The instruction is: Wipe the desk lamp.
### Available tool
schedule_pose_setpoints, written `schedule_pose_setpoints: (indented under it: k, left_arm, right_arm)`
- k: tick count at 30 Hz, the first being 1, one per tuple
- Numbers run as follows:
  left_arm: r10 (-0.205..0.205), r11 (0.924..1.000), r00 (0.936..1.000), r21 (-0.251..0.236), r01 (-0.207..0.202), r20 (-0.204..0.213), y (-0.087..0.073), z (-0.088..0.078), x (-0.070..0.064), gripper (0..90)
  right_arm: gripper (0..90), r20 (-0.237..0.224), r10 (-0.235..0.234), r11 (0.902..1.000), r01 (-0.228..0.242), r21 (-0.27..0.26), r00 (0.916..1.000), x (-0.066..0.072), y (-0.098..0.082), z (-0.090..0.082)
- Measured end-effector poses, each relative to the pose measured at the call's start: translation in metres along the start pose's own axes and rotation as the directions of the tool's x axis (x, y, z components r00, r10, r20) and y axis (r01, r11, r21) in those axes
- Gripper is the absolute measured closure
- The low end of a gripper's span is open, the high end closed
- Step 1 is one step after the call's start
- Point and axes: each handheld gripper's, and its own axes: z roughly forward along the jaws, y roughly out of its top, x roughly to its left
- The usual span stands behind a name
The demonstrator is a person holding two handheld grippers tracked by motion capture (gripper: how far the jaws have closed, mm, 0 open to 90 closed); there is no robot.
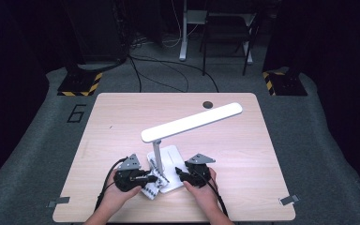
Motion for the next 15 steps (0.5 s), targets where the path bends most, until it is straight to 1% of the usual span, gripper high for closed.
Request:
schedule_pose_setpoints:
  k: [1,2,3,5,6,8,9,10,12,13,14,15]
  left_arm:
    - [-0.007,0.9999,1.0,0.011,0.007,0.001,-0.004,0.005,0.002,75.5]
    - [0.001,0.9997,1.0,0.026,-0.002,0.003,-0.006,0.006,0.003,75.5]
    - [-0.009,0.9994,0.9999,0.032,0.009,0.006,-0.009,0.009,0.004,75.5]
    - [-0.016,0.9992,0.9999,0.036,0.015,0.005,-0.013,0.013,0.005,75.4]
    - [-0.019,0.9995,0.9998,0.027,0.019,-0.002,-0.014,0.015,0.005,75.3]
    - [-0.013,0.9993,0.9999,0.034,0.013,-0.004,-0.015,0.016,0.005,75.3]
    - [-0.013,0.9988,0.9999,0.048,0.013,0.002,-0.016,0.016,0.005,75.3]
    - [-0.015,0.9992,0.9998,0.036,0.015,-0.014,-0.017,0.017,0.004,75.3]
    - [-0.009,0.9994,0.9998,0.034,0.009,-0.016,-0.017,0.017,0.004,75.4]
    - [-0.018,0.9992,0.9998,0.035,0.019,-0.01,-0.017,0.017,0.004,75.4]
    - [-0.017,0.9992,0.9998,0.036,0.017,-0.012,-0.017,0.017,0.004,75.4]
    - [-0.018,0.999,0.9998,0.041,0.018,-0.004,-0.016,0.016,0.004,75.4]
  right_arm:
    - [48.8,0.001,0.002,1.0,-0.002,0.0,1.0,0.0,0.0,0.0]
    - [48.9,0.001,0.001,1.0,-0.001,-0.001,1.0,0.0,0.0,0.0]
    - [48.8,0.001,0.001,1.0,-0.001,-0.001,1.0,0.0,0.0,0.0]
    - [48.8,0.0,0.001,1.0,-0.001,-0.001,1.0,0.0,0.0,0.0]
    - [48.8,0.001,0.002,1.0,-0.002,-0.001,1.0,0.0,0.0,0.0]
    - [48.9,0.001,0.002,1.0,-0.002,-0.001,1.0,0.0,0.0,0.0]
    - [48.8,0.0,0.002,1.0,-0.002,-0.001,1.0,0.0,0.0,0.0]
    - [48.8,0.001,0.002,1.0,-0.002,-0.001,1.0,0.0,0.0,0.0]
    - [48.9,0.001,0.002,1.0,-0.002,-0.001,1.0,0.0,0.0,0.0]
    - [48.9,0.001,0.002,1.0,-0.002,-0.001,1.0,0.0,0.0,0.0]
    - [48.9,0.002,0.002,1.0,-0.002,-0.001,1.0,0.0,0.0,0.0]
    - [48.8,0.002,0.002,1.0,-0.002,-0.001,1.0,0.0,0.0,0.0]
